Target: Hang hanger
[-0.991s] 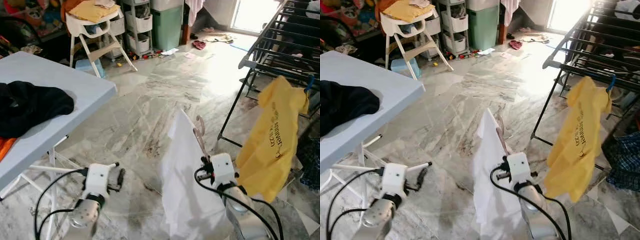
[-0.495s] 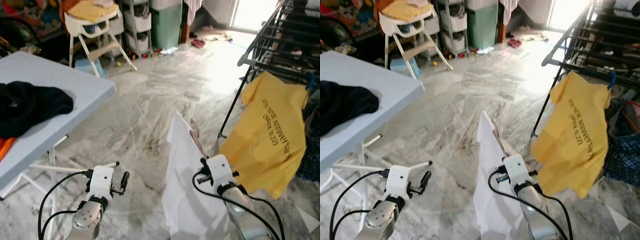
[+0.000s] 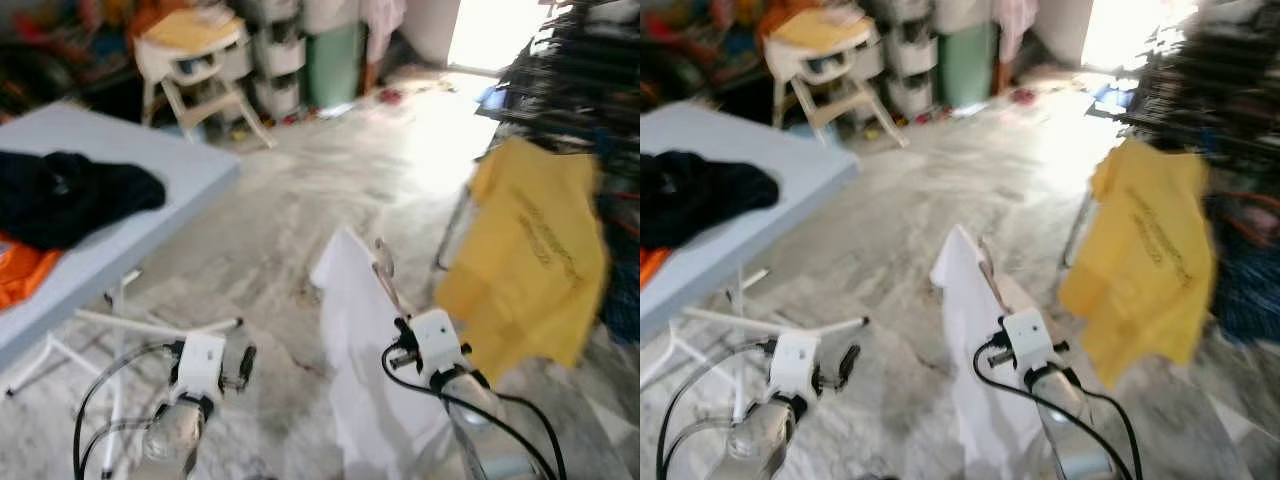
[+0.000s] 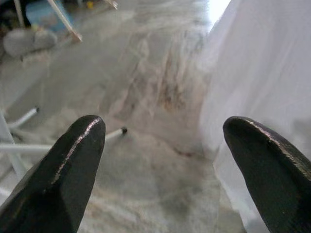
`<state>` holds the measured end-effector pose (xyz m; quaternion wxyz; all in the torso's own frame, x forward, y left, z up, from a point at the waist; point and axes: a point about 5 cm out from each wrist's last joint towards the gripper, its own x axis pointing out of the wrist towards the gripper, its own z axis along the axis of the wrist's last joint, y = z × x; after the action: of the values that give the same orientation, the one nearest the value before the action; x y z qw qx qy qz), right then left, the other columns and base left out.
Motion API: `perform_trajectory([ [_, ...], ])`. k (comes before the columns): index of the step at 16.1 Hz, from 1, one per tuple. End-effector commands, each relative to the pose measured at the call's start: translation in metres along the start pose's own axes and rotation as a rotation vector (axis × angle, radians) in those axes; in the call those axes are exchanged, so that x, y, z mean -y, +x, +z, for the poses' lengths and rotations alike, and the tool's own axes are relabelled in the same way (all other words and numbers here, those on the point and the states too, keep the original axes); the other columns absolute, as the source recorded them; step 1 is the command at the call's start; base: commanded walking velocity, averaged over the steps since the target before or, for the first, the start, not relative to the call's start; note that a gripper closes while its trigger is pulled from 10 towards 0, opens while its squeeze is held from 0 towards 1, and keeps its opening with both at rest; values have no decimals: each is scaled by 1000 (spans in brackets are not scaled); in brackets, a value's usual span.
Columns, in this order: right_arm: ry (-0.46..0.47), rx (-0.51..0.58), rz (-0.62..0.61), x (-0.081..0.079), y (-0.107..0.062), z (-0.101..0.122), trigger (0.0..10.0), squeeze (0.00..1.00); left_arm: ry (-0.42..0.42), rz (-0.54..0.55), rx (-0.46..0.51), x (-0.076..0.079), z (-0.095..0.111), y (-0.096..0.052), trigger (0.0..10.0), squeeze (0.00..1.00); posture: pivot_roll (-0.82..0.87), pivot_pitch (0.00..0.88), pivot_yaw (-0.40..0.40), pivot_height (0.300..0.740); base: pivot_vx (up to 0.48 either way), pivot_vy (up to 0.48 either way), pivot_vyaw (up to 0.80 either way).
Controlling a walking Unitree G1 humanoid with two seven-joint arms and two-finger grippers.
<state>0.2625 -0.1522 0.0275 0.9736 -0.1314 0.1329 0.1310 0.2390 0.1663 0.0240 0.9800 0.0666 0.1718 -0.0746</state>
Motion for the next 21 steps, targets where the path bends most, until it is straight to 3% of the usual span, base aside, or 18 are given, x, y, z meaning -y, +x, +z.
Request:
perform_trajectory([
  [1, -5, 51, -5, 4, 6, 13, 10000, 0, 1, 0, -23, 1, -6, -4, 10000, 0, -46, 0, 56, 740, -322, 0, 0],
  [6, 51, 80, 26, 4, 5, 16, 10000, 0, 14, -9, -28, 2, -5, -3, 10000, 0, -47, 0, 63, 740, -322, 0, 0],
  [13, 37, 124, 103, 0, 5, 22, 10000, 0, 23, -15, -40, 3, -8, -4, 10000, 0, -46, 0, 65, 740, -320, 0, 0],
  [14, 32, 174, 130, -1, 5, 30, 10000, 0, 16, -17, -33, 4, -6, -3, 10000, 0, -45, 0, 65, 740, 0, 0, 663],
  [19, 17, 184, 151, -5, 5, 31, 10000, 0, 14, -21, -31, 6, -5, -3, 10000, 0, -45, 0, 64, 740, 0, 0, 800],
  [21, 22, 188, 157, -6, 5, 31, 10000, 0, 25, -23, -31, 7, -6, -2, 10000, 0, -47, 0, 64, 740, 0, 0, 0],
])
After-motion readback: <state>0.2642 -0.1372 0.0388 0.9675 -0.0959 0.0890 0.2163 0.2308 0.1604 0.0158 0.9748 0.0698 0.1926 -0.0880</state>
